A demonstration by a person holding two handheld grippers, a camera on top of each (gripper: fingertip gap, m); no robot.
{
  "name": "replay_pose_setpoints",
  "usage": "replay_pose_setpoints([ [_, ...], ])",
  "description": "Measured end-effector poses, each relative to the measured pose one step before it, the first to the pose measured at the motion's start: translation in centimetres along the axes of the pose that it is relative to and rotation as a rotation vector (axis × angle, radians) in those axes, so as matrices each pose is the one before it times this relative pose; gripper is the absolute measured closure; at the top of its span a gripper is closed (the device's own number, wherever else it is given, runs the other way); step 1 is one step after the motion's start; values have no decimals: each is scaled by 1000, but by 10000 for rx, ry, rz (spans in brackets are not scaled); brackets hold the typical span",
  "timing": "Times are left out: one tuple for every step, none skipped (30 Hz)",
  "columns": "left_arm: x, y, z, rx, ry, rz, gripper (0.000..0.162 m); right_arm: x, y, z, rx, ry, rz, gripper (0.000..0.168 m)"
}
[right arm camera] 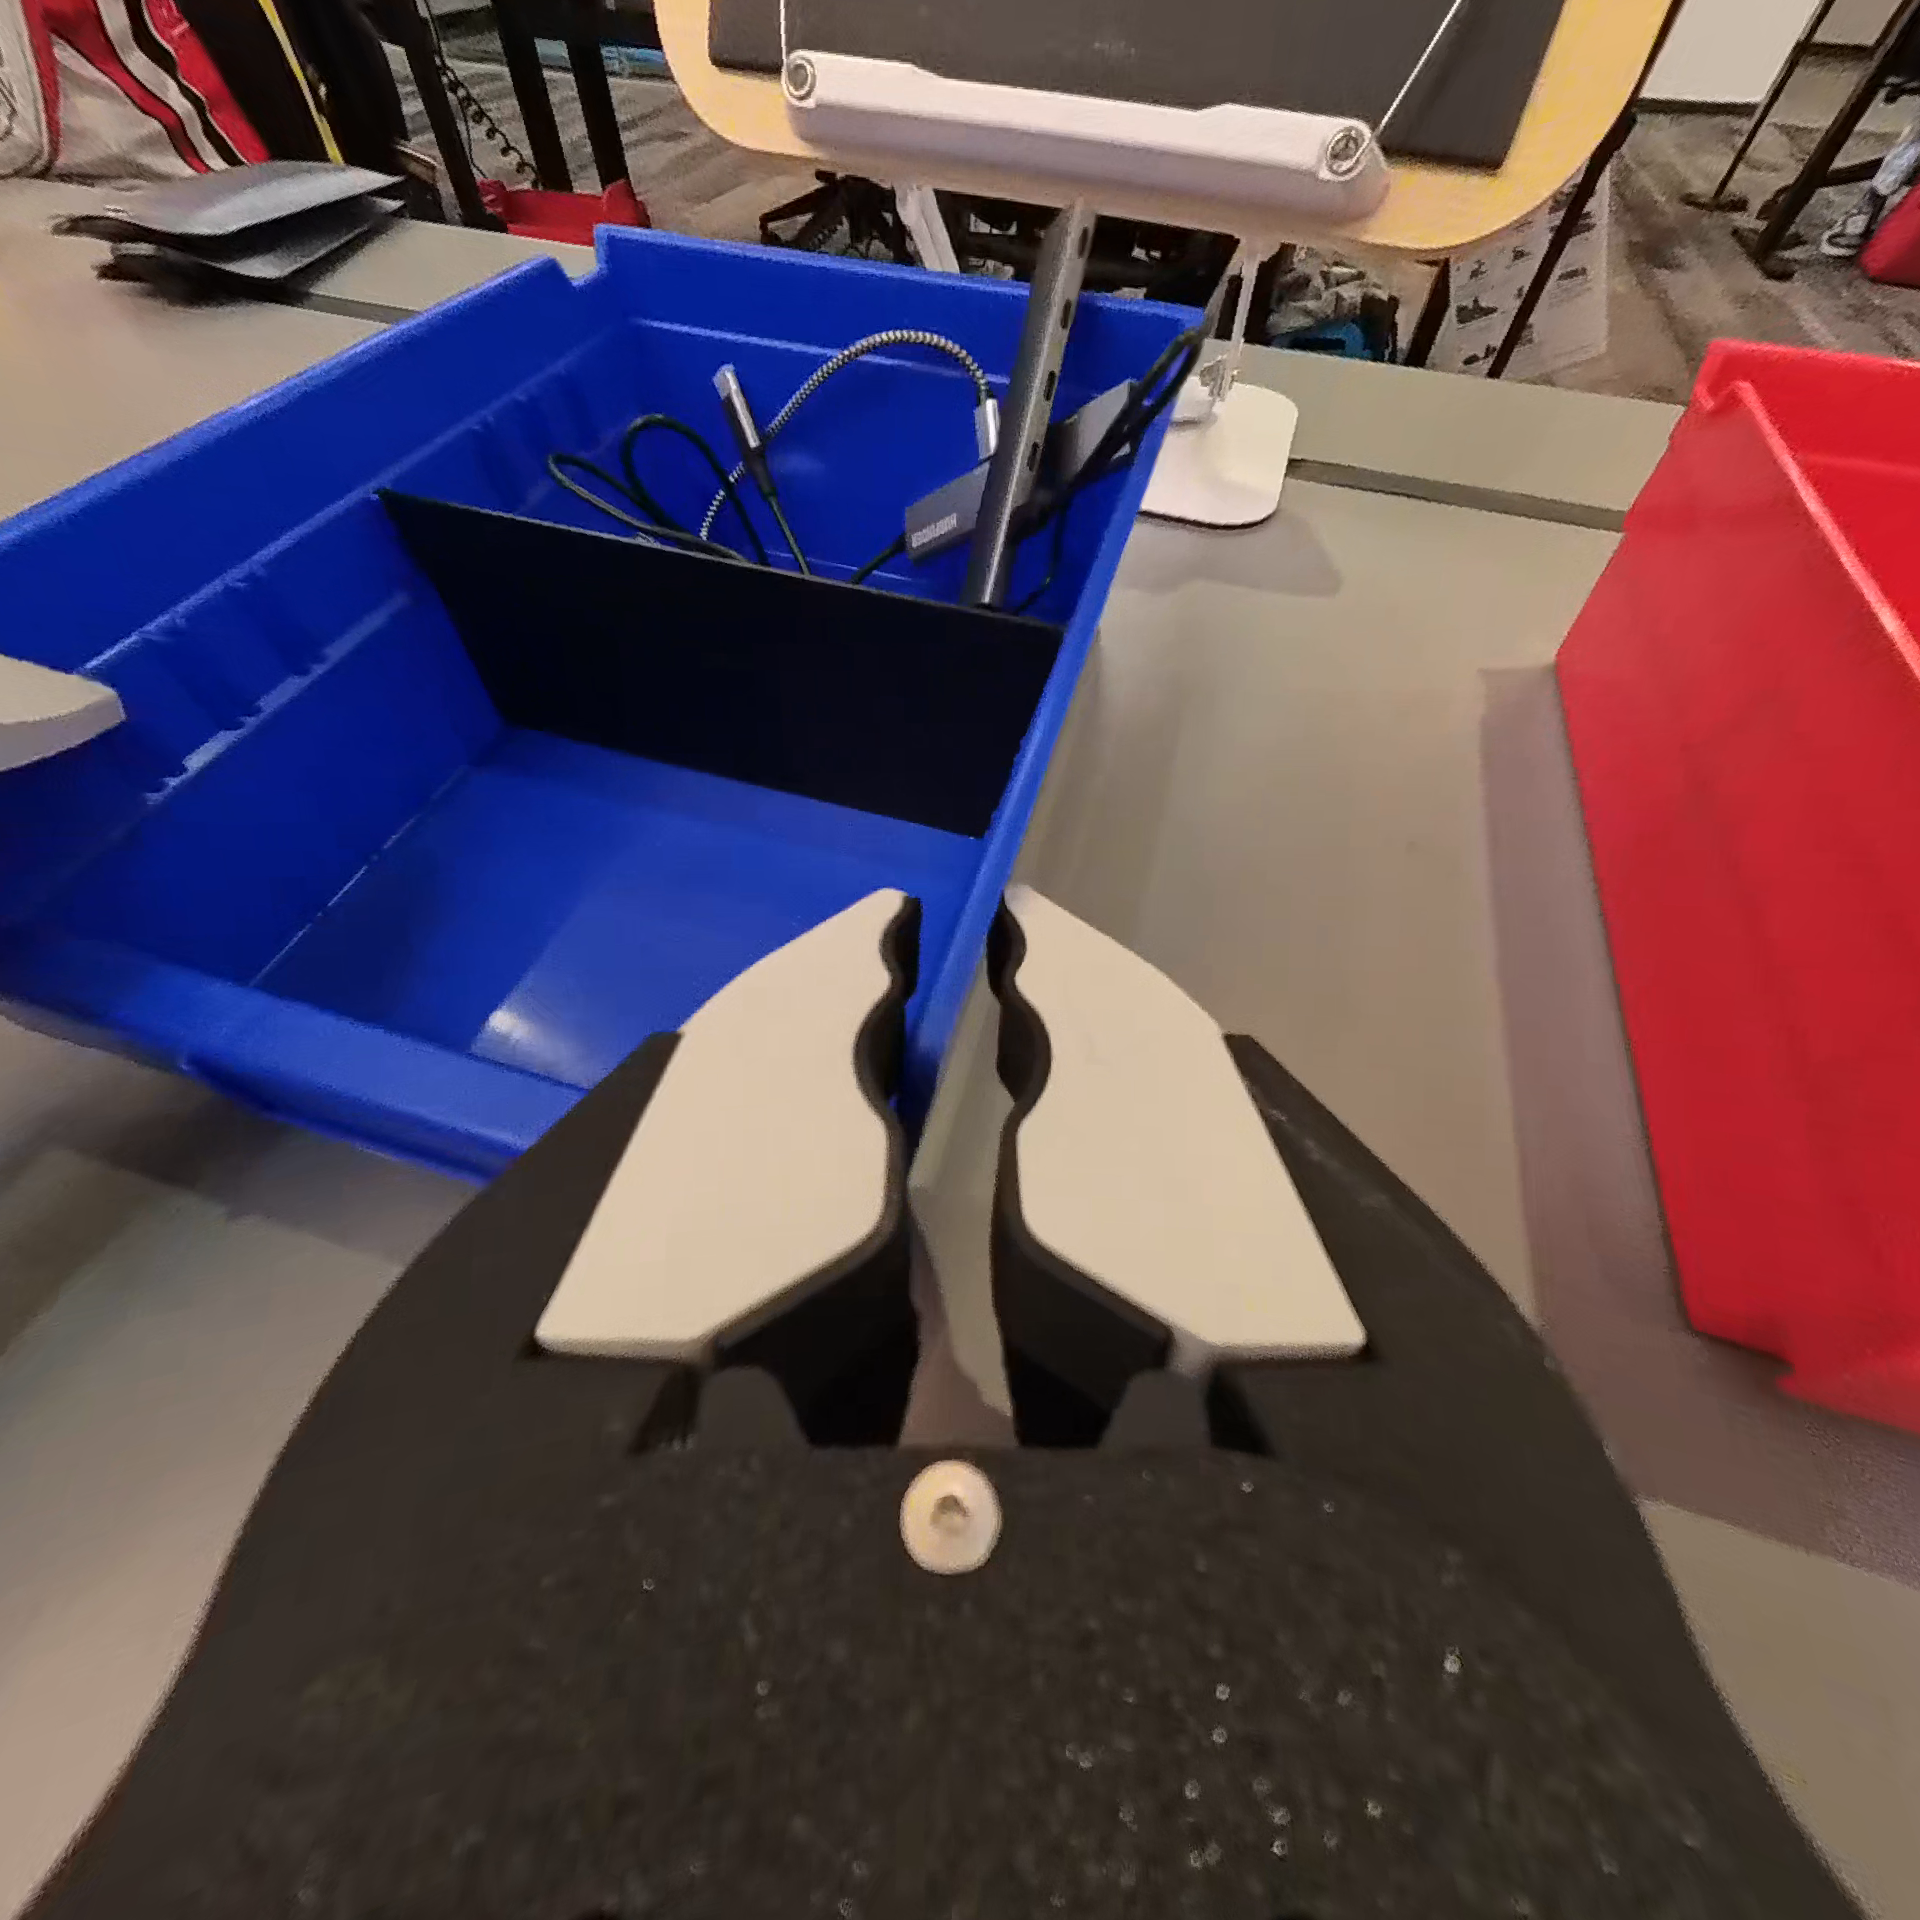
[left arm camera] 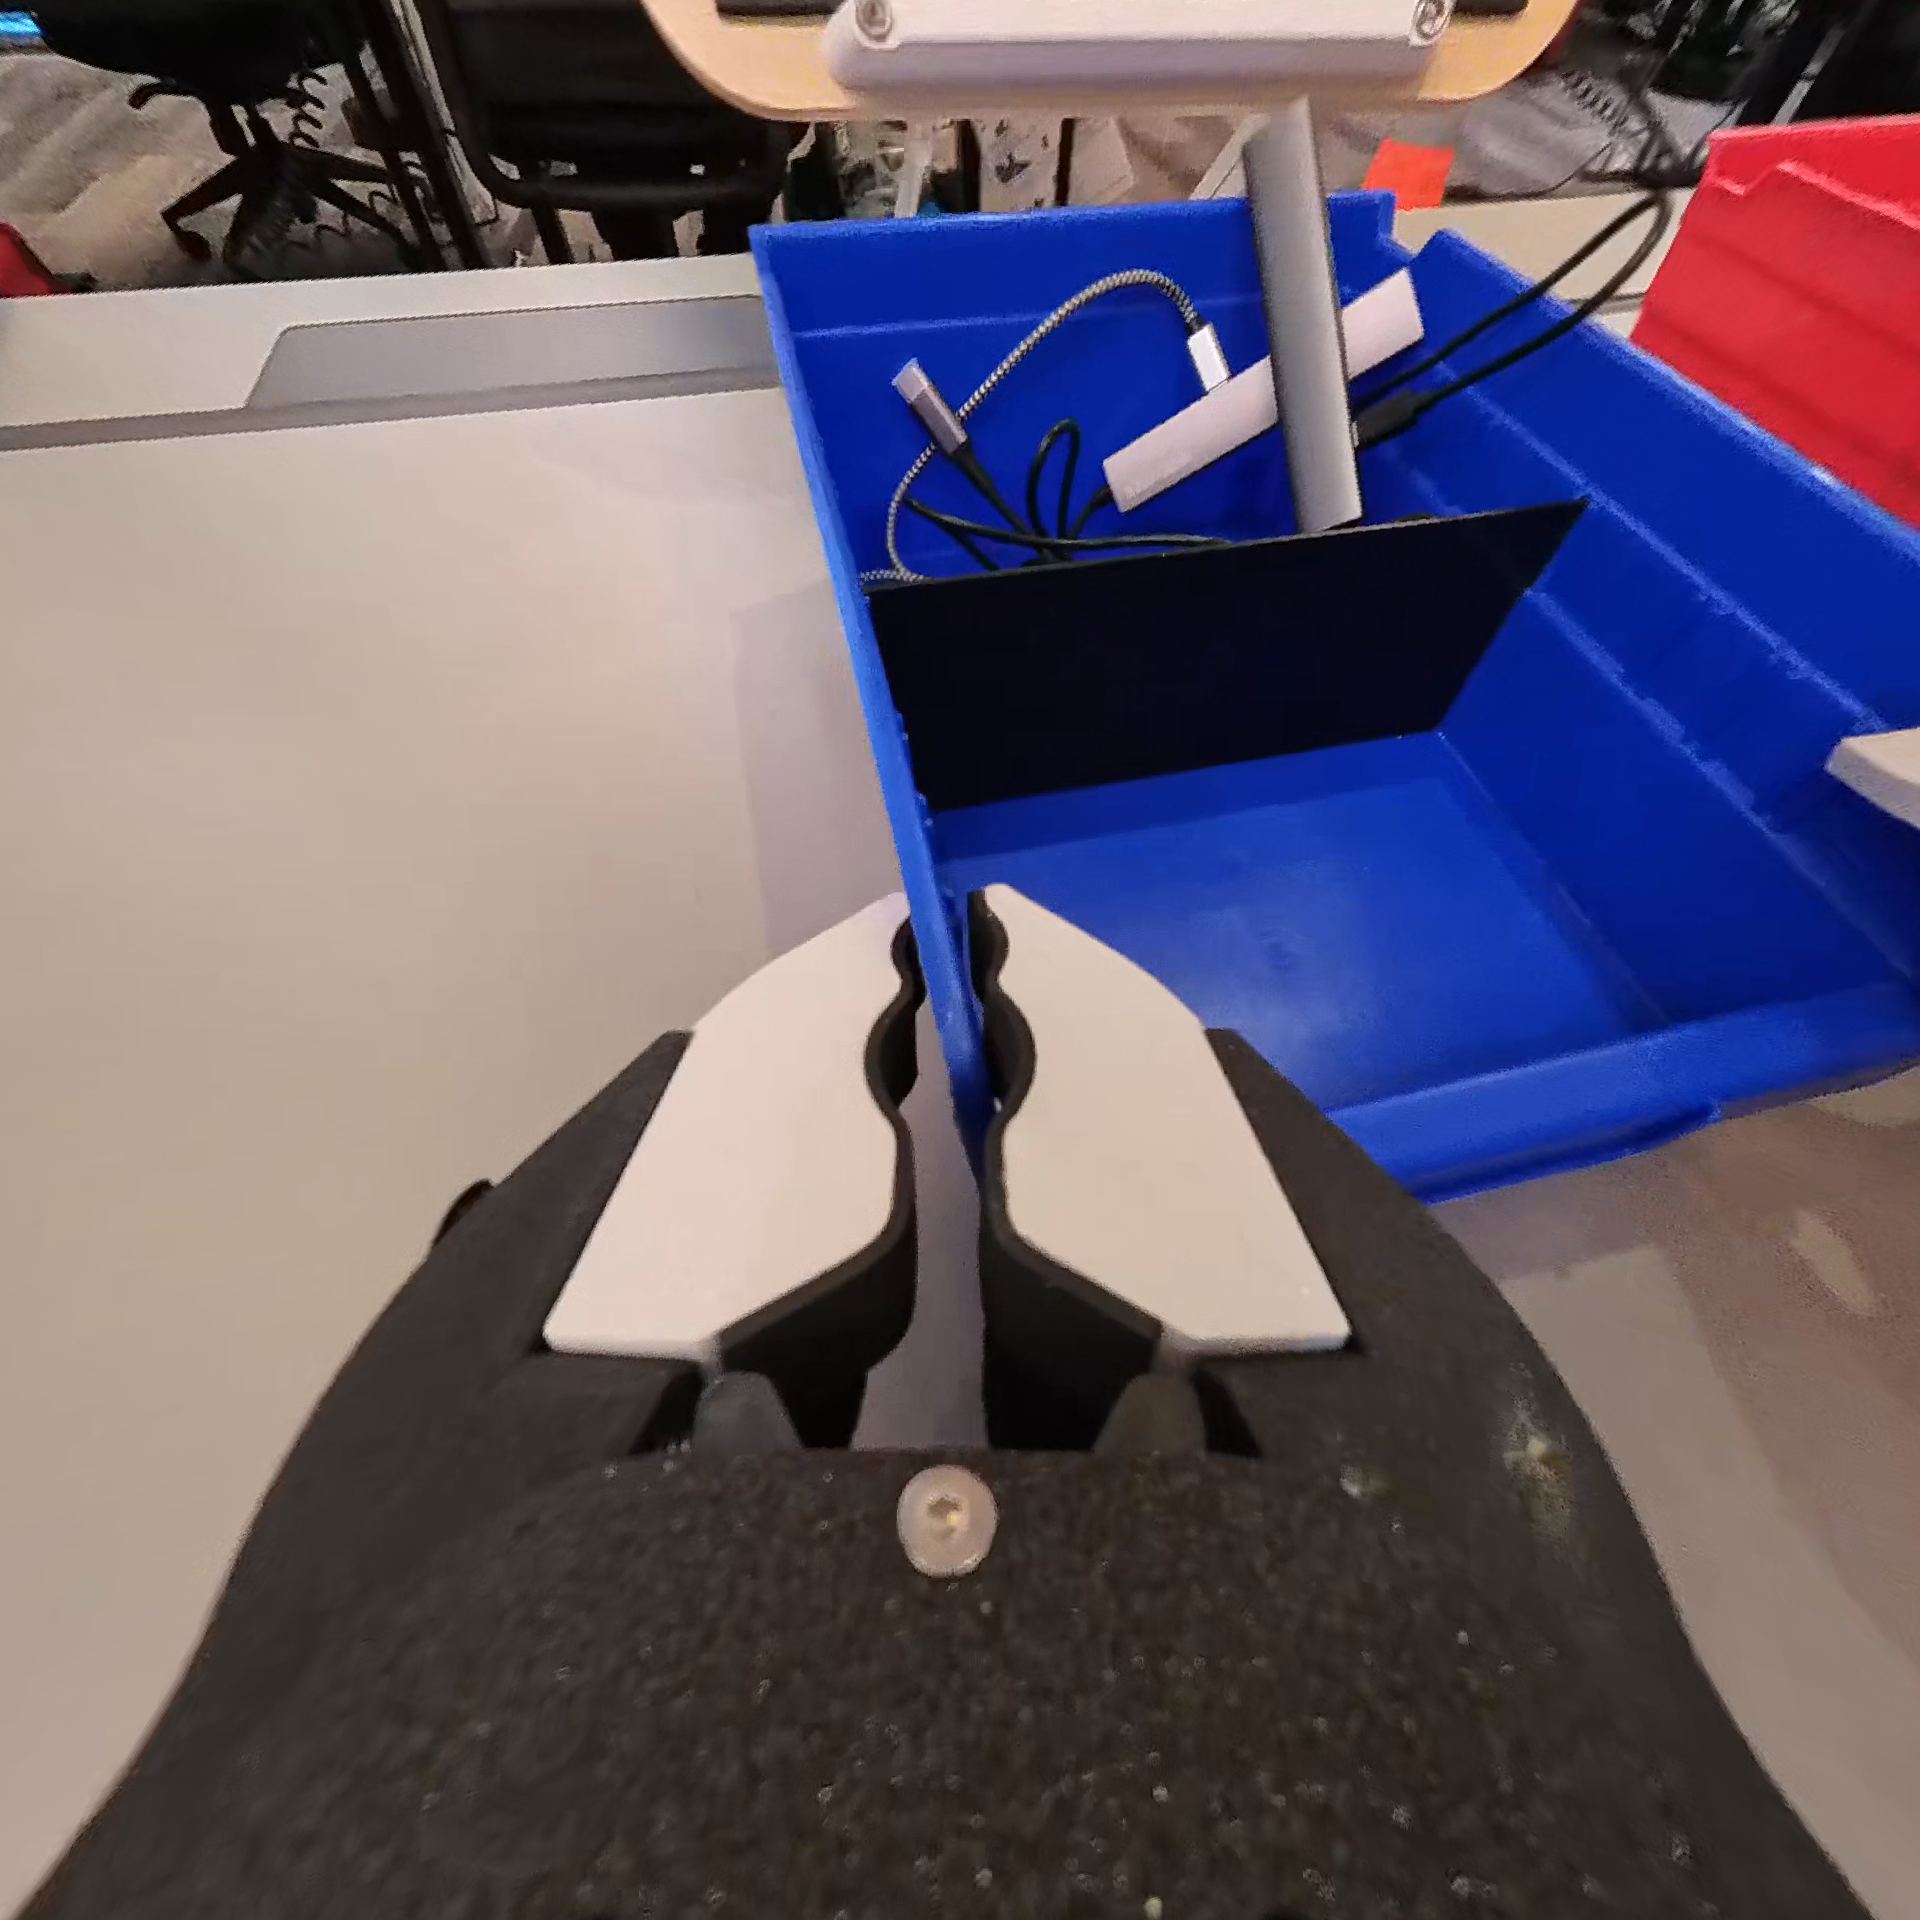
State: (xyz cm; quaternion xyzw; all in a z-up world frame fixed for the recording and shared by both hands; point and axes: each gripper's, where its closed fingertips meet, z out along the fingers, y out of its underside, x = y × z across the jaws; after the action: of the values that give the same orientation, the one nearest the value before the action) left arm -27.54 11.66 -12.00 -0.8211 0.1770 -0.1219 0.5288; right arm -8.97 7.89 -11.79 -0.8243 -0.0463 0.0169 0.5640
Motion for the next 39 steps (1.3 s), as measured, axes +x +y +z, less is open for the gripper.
replay_pose_setpoints([
  [7,6,-24,5,32,22,156,38,54,-76,-93,138,-52,157],
  [-39,25,-73,-25,-46,126,156,-7,55,-101,-106,232,-84,158],
  [-75,25,-104,-1,-47,103,157,-74,56,-184,-85,262,-69,160],
  [-107,40,-141,15,21,33,157,-141,42,-260,-46,264,0,161],
  [-196,20,-180,0,61,-27,157,-244,7,-276,-12,161,63,162],
  [-362,-105,-272,35,54,-117,158,-438,-88,-249,46,-34,115,162],
  [-504,-260,-354,109,34,-181,158,-541,-196,-154,71,-77,157,161],
  [-656,-394,-412,144,-65,-111,158,-663,-312,-86,102,-20,179,161],
  [-850,-502,-433,172,-169,-59,158,-814,-459,-21,125,68,116,162],
  [-1068,-633,-418,238,-213,-117,158,-957,-553,112,123,135,-31,162],
  [-1260,-706,-307,269,-199,-144,158,-1141,-683,183,161,68,-62,162],
  [-1380,-651,-157,226,-158,-98,158,-1260,-775,250,181,-30,-29,162],
  [-1447,-516,22,153,-94,-42,158,-1261,-825,378,168,27,-51,162],
  [-1555,-359,116,100,-63,-29,158,-1350,-813,518,153,9,-20,162],
  [-1707,-204,107,67,-80,-105,158,-1533,-693,597,83,-82,9,162],
  [-1781,-34,43,-12,-113,-206,158,-1658,-690,627,68,-137,-52,161],
  [-1775,73,-36,-80,-137,-258,158,-1648,-649,657,62,-119,-103,161],
  [-1707,72,-110,-76,-154,-222,158,-1611,-535,684,-4,-128,-71,161],
  [-1587,58,-126,-53,-152,-104,158,-1469,-303,757,-89,-115,1,162],
  [-1459,91,-75,-89,-158,62,158,-1306,-89,817,-107,-91,10,163],
  [-1337,190,-24,-146,-176,176,158,-1218,51,785,-102,-111,28,163],
  [-1215,268,11,-174,-157,146,158,-1130,201,719,-133,-126,49,163],
  [-1041,343,62,-205,-87,58,158,-994,345,634,-162,-113,38,163],
  [-877,423,117,-235,-8,16,158,-853,457,534,-207,-140,73,163],
  [-683,539,233,-249,79,-15,158,-690,579,444,-234,-129,47,163],
  [-504,492,283,-157,134,40,158,-516,669,357,-221,-105,66,163],
  [-360,280,246,25,95,162,158,-320,801,298,-225,-64,98,162],
  [-281,208,229,32,11,222,158,-286,409,167,111,-102,-8,161],
  [-222,91,155,34,-17,166,157,-286,375,77,74,-127,-44,159],
  [-162,-49,47,36,24,-71,157,-213,-93,-58,266,-168,-22,158],
  [-180,-27,26,62,19,-209,157,-354,6,-94,35,-383,-14,156],
  [-173,-20,-36,95,17,-263,157,-436,17,-161,-63,-580,49,152],
  [-148,-56,-149,97,20,-184,157,-508,-2,-307,-80,-753,-30,147],
  [-138,-134,-292,76,3,-72,153,-314,-118,-588,-17,-665,-68,144],
  [-227,-222,-408,59,-72,-32,143,-11,-247,-928,46,-483,-84,141],
  [-364,-363,-513,137,-146,-41,136,114,-276,-1122,55,-441,-130,138],
  [-484,-563,-572,325,-205,-107,131,309,-253,-1268,39,-366,-130,136],
  [-430,-619,-540,401,-174,-174,129,627,-196,-1390,57,-220,-166,134],
  [-230,-560,-454,310,-79,-171,126,856,-68,-1503,89,-154,-238,134],
])
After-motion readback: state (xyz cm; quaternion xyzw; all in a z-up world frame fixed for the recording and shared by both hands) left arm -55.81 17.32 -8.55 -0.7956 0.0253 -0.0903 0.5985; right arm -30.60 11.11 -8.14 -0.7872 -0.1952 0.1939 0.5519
